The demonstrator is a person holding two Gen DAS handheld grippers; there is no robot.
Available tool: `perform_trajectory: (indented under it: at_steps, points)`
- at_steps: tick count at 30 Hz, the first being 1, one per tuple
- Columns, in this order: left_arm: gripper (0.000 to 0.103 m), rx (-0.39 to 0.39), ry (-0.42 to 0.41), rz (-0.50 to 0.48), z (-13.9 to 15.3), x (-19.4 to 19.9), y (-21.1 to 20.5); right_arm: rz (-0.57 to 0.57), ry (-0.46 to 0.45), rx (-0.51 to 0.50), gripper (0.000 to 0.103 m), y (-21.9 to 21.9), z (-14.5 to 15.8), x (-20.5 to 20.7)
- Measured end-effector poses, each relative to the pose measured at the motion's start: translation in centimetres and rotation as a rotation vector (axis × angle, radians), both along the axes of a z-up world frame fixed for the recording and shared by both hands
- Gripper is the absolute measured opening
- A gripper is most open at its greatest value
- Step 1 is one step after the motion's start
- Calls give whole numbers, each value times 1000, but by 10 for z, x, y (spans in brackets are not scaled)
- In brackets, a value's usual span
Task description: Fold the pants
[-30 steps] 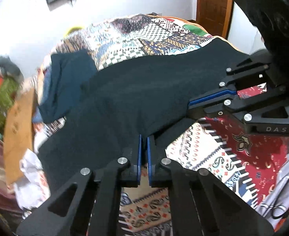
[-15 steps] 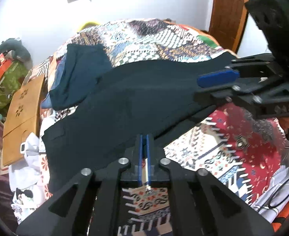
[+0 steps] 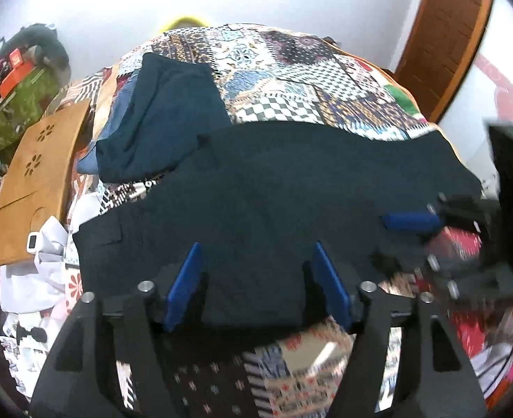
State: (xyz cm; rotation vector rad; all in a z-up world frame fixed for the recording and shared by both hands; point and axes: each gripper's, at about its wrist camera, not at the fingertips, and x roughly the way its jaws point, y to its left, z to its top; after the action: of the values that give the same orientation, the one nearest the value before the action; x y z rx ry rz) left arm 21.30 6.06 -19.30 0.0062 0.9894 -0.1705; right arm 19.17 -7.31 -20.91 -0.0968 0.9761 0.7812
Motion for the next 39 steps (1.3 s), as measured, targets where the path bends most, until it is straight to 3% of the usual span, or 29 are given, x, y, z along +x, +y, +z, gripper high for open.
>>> perform_trajectory:
  at_steps: [8,14,17,23,27,32,39]
  points:
    - [70,-75,123,86,-19,100,21,-3,29,9,41,-18,5,-9]
    - [71,-101,327,114,-71,152,31,-89,24,47,41,-45,18,5]
    - [71,-144,333,123,-79,143,34,-184,19,47,41,-65,17,24]
    - [73,-99,271,74,-65,95,28,-320,89,-28,44,-94,-16,52]
    - [74,-115,261,65,-60,60,28,-365,120,25,54,-119,-25,39]
    - [76,-66,185,75,-49,24,23,-407,146,37,54,-139,-23,15]
    - [77,-105,173,114,-44,2,26,-533,111,60,55,-178,-8,-15]
